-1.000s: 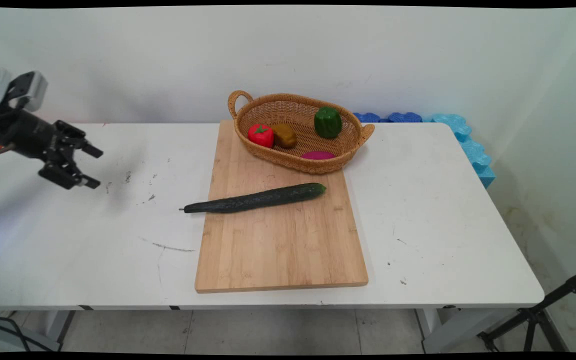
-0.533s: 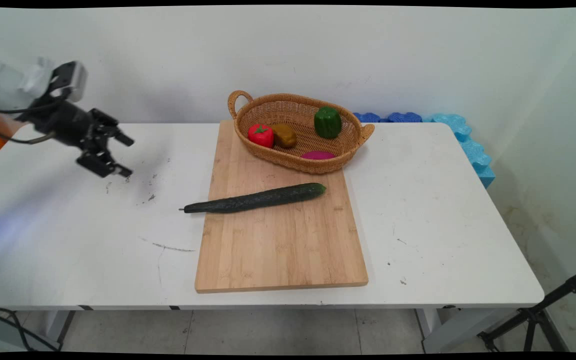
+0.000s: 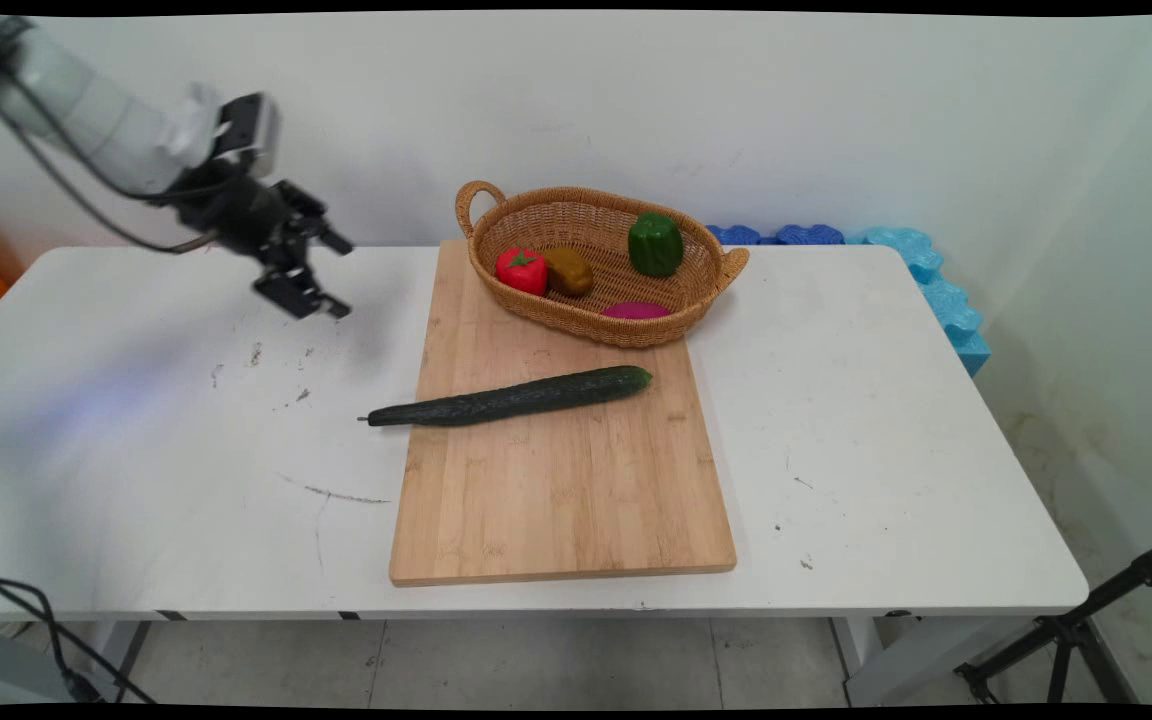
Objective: Pick up the potato from the vegetable basket
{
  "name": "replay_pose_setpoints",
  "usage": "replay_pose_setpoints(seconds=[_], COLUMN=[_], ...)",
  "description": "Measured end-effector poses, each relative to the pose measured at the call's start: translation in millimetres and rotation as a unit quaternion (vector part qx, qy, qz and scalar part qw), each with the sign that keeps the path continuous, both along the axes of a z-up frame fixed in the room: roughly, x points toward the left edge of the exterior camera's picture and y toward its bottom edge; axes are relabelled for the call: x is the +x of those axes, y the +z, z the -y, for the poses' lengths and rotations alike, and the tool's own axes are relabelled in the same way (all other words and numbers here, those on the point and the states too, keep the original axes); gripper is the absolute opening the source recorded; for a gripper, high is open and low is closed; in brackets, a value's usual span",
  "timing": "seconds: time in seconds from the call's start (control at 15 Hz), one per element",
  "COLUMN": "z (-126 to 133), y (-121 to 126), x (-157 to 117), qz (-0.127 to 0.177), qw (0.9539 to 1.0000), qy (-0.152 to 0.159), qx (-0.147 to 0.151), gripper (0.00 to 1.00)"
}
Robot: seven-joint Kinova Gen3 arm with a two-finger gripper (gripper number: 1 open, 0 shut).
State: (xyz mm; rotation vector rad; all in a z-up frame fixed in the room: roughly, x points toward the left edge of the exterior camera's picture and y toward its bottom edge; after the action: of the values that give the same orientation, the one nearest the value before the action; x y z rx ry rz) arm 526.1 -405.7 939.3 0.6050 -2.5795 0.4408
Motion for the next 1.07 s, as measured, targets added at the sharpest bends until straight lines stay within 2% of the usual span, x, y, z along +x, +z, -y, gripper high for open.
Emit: replay_pose_setpoints(seconds=[0.2,0.6,1.07], z=[26,96,155], y=[2,0,-19], x=[-26,-99,-153], qz=[0.007,0.011,0.036], qw=[0.9997,0.9983,0.9958], qy=[-0.014,-0.026,-0.048], qx=[-0.017,-0.052,-0.069], gripper=[1.0,1.0,1.0])
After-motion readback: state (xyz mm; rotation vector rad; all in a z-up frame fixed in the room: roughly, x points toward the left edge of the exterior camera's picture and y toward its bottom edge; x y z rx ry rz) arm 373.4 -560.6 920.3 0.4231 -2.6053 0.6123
